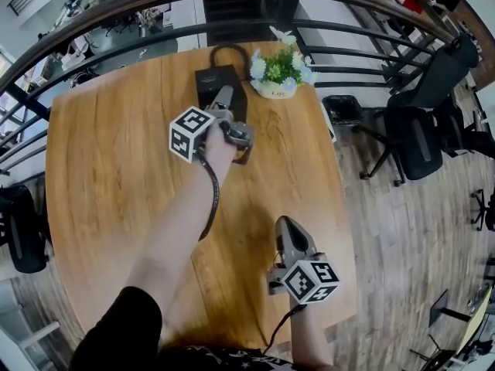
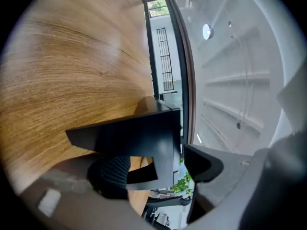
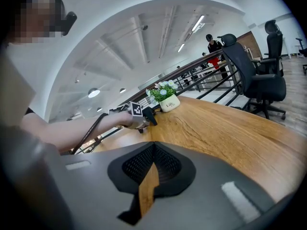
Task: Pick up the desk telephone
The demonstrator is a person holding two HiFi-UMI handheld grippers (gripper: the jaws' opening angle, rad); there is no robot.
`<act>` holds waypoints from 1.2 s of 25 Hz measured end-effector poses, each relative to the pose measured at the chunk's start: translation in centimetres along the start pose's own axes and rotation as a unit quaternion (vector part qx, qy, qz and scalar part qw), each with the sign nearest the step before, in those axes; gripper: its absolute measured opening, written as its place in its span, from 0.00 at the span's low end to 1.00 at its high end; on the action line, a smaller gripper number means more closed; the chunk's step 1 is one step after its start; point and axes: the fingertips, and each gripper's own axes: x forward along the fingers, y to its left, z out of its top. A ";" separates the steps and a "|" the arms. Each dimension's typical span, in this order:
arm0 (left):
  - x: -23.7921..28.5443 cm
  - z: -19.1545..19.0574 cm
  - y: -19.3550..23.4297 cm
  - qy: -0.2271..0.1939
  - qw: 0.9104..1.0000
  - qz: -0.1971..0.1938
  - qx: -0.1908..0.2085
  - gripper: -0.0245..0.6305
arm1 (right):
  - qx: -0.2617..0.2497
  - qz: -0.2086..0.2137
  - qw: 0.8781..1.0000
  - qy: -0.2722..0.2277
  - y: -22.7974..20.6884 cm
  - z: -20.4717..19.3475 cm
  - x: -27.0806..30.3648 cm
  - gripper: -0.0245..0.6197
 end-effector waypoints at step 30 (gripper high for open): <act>-7.9 2.0 0.1 0.118 0.988 -0.010 0.095 0.36 | -0.025 0.014 1.000 0.003 4.7 -0.1 -2.3 0.04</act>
